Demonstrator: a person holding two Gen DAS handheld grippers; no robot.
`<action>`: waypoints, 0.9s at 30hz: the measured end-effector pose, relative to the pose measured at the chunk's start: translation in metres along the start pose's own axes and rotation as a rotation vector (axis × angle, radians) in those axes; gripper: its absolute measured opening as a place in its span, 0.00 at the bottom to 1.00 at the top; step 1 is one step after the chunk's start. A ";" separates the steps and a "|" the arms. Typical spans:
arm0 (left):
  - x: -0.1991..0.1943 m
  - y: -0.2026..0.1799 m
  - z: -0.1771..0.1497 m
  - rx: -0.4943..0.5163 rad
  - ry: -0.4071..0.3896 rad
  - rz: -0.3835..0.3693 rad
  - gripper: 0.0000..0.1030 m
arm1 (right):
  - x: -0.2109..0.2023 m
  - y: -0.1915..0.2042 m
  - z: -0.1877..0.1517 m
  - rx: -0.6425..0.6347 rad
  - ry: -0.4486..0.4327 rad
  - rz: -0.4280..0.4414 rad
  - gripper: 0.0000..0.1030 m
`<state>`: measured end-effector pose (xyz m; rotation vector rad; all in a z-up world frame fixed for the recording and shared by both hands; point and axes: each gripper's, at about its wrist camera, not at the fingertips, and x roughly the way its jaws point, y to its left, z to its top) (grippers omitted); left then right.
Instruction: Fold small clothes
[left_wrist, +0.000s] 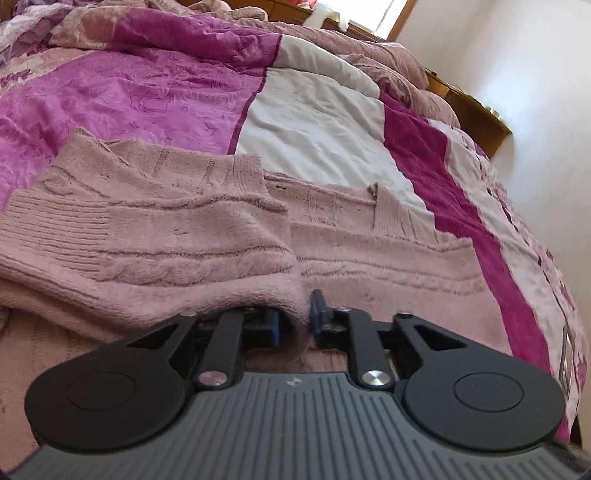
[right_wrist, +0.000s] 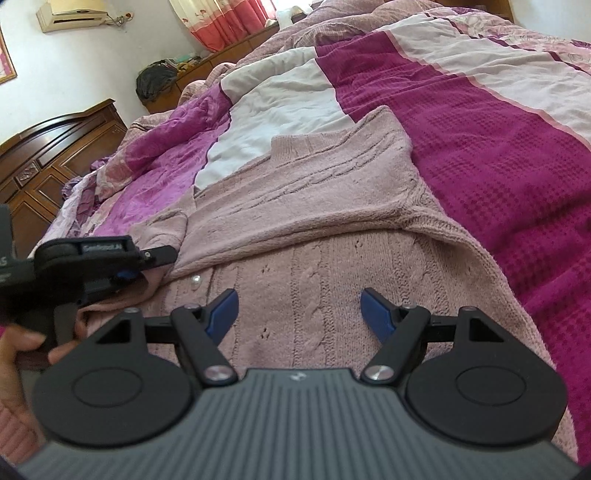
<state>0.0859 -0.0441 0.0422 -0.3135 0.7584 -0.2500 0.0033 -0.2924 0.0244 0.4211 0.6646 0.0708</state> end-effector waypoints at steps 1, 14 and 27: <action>-0.002 0.000 0.000 0.011 0.006 0.000 0.30 | 0.001 0.001 0.001 -0.003 0.001 -0.001 0.74; -0.058 0.015 -0.008 0.066 0.026 0.128 0.57 | -0.009 0.025 0.013 -0.059 -0.024 0.057 0.74; -0.089 0.063 -0.019 0.019 0.010 0.319 0.59 | 0.036 0.075 0.041 -0.062 0.043 0.213 0.74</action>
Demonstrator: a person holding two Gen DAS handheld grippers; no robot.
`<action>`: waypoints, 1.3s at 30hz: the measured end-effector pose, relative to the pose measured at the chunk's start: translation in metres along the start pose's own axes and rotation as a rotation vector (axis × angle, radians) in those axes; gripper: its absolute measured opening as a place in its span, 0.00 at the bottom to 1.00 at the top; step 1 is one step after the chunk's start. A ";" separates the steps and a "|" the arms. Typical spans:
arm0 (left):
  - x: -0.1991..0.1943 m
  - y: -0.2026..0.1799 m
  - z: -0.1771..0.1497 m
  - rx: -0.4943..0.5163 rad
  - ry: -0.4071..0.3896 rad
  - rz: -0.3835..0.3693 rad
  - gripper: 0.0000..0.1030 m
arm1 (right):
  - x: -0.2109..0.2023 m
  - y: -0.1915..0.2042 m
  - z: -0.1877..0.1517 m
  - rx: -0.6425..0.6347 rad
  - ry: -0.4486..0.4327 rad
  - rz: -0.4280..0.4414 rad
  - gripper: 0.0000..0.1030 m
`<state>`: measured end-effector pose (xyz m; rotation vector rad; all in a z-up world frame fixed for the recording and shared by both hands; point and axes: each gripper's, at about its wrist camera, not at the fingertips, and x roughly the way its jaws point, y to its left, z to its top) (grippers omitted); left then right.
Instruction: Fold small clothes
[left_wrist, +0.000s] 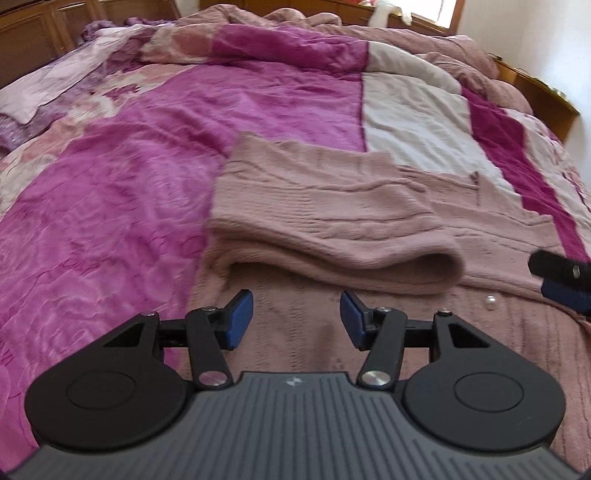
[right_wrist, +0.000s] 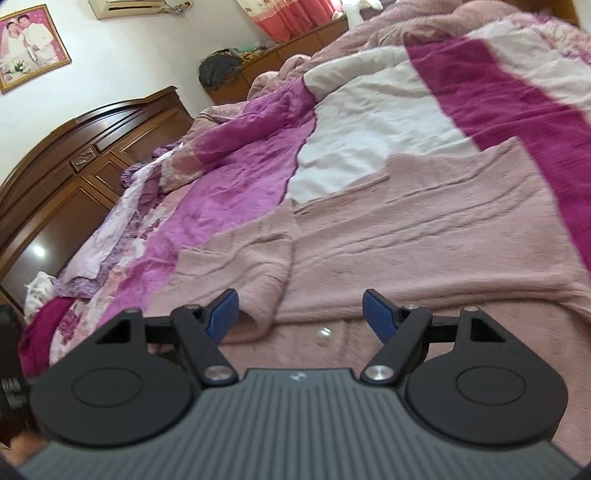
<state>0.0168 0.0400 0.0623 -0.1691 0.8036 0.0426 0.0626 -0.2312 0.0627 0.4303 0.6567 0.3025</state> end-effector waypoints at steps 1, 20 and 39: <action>0.001 0.001 -0.001 -0.003 0.001 0.010 0.59 | 0.006 0.001 0.002 0.010 0.009 0.007 0.74; 0.013 0.012 -0.013 -0.026 -0.003 0.031 0.59 | 0.086 0.023 0.012 0.036 0.115 0.070 0.70; 0.014 0.019 -0.012 -0.042 -0.009 0.009 0.60 | 0.109 0.031 0.021 -0.198 0.085 -0.116 0.14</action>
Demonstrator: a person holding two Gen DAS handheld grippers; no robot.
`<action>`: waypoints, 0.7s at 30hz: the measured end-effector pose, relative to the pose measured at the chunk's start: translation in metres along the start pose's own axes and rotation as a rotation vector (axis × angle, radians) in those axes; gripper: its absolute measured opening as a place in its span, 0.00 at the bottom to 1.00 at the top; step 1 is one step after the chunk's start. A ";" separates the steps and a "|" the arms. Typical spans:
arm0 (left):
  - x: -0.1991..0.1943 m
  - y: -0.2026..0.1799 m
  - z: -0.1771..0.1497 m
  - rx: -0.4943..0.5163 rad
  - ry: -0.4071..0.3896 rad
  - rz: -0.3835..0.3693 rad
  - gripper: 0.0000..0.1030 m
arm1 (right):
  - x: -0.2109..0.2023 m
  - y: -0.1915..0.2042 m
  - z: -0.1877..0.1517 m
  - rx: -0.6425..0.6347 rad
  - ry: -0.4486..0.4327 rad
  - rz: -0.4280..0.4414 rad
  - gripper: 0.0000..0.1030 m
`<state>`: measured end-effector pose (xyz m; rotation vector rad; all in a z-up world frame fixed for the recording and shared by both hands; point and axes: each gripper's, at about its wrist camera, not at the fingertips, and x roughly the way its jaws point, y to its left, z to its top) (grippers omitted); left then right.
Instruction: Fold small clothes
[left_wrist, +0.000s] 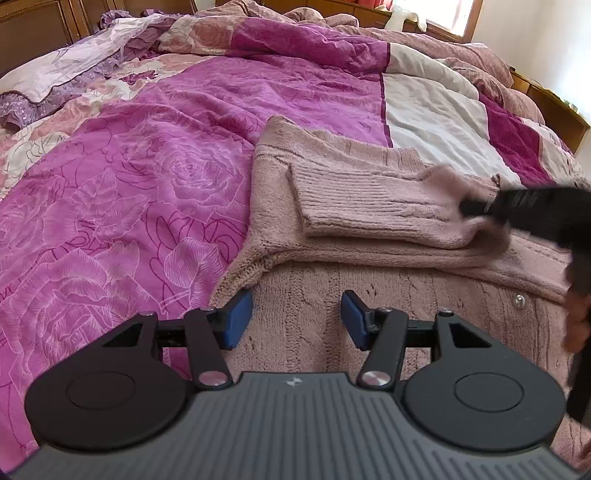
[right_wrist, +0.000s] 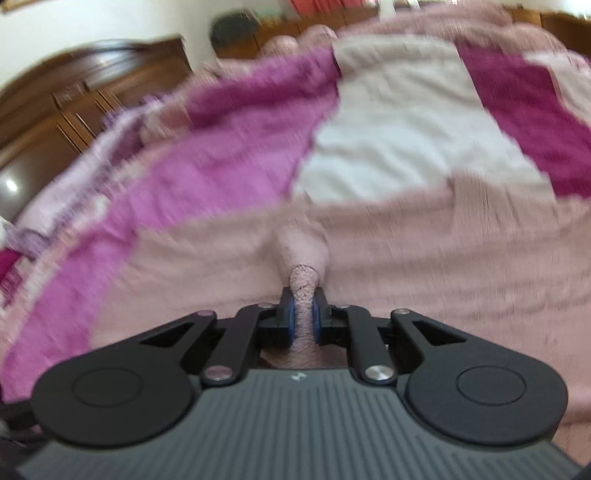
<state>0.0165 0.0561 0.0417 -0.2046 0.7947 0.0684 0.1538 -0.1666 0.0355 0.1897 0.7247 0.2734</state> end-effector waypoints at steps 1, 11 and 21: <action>0.000 0.001 0.000 0.003 0.001 0.000 0.60 | 0.001 -0.003 -0.004 0.014 -0.010 0.010 0.15; -0.002 -0.001 0.007 -0.005 0.039 0.012 0.60 | -0.032 0.008 -0.003 0.001 -0.054 0.022 0.50; -0.031 0.009 0.024 0.002 0.074 0.074 0.60 | -0.057 0.062 -0.007 -0.178 -0.106 0.126 0.51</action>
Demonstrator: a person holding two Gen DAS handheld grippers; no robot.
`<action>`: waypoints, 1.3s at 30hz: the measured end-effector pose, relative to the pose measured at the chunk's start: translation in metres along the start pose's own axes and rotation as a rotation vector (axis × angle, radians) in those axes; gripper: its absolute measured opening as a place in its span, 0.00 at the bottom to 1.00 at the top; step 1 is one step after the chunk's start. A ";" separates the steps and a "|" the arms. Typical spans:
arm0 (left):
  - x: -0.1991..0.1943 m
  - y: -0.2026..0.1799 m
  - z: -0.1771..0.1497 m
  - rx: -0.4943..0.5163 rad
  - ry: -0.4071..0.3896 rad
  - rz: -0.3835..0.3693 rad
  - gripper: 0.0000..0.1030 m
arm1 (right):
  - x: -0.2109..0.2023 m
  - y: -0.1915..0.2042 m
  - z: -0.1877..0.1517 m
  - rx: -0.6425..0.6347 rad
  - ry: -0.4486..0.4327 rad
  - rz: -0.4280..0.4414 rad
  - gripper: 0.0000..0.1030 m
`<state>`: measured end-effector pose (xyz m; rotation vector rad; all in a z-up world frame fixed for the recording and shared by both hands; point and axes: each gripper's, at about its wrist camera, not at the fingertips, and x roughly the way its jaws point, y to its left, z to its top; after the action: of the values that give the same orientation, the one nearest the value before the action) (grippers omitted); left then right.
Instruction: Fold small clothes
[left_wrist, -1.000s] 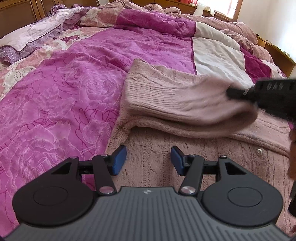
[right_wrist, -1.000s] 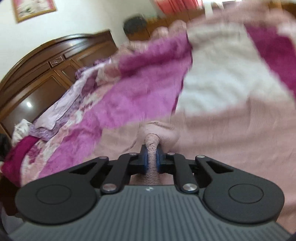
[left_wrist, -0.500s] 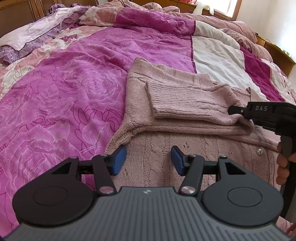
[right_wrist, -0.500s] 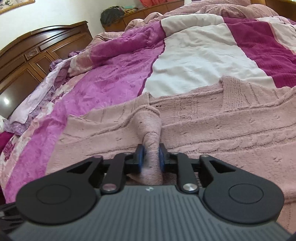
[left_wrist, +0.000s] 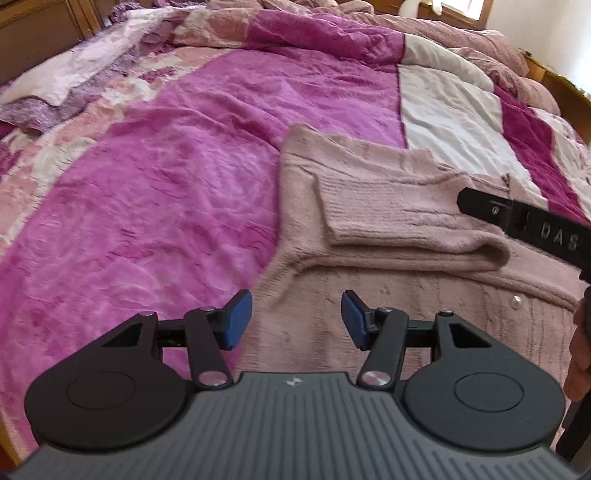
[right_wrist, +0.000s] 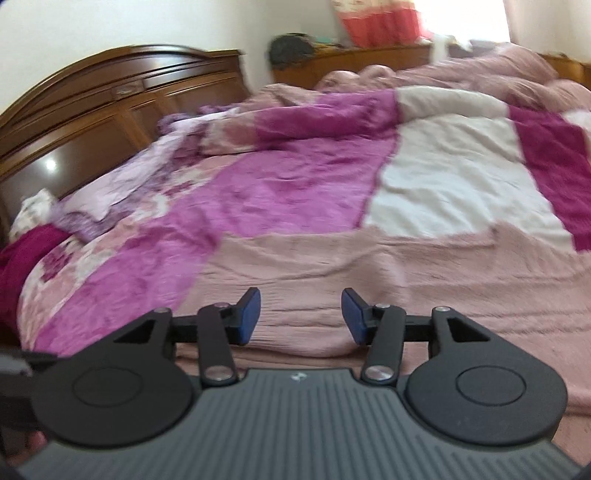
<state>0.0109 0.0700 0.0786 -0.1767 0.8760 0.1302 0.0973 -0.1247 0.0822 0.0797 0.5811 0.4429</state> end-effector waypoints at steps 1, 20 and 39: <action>-0.002 0.003 0.002 -0.002 0.002 0.012 0.60 | 0.002 0.005 0.000 -0.015 0.003 0.018 0.50; 0.005 0.050 -0.002 -0.120 0.053 0.066 0.60 | 0.063 0.041 -0.013 -0.050 0.136 0.108 0.51; -0.004 0.048 0.001 -0.105 0.033 0.068 0.60 | 0.031 0.023 0.007 0.080 -0.008 0.094 0.07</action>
<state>0.0003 0.1173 0.0775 -0.2479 0.9093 0.2370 0.1159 -0.0902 0.0766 0.1861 0.5885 0.5098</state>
